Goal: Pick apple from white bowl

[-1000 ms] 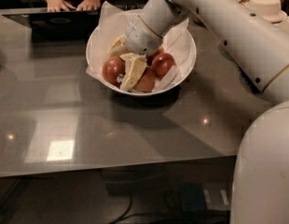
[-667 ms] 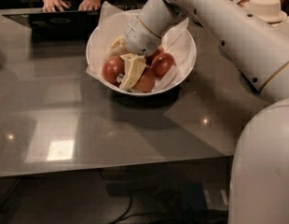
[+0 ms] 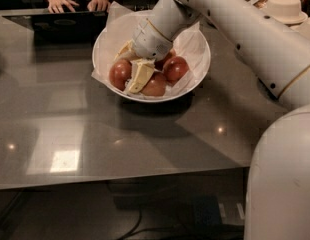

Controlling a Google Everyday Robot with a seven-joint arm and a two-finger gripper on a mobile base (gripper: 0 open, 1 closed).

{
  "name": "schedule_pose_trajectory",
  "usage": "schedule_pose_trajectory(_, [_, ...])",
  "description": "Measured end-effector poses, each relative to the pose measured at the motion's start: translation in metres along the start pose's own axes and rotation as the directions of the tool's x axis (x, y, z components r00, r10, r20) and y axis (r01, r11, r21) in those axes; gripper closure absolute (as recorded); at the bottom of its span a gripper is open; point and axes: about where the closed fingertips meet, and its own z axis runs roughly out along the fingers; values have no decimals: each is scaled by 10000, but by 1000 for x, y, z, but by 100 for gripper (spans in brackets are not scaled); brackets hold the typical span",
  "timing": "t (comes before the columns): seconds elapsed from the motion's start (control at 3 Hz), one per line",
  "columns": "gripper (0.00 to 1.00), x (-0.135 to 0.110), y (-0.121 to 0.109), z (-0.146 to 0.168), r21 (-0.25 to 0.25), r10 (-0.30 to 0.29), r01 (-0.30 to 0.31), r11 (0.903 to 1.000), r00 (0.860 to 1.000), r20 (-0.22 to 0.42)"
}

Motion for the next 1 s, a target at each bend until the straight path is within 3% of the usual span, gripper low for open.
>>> schedule_pose_trajectory(0.33, [96,0,0,0,0,0,0,10000,10000,0])
schedule_pose_trajectory(0.67, [100,0,0,0,2,-1,1,10000,10000,2])
schedule_pose_trajectory(1.0, [100,-8,9,-15,408,-65,55,9992,9997,250])
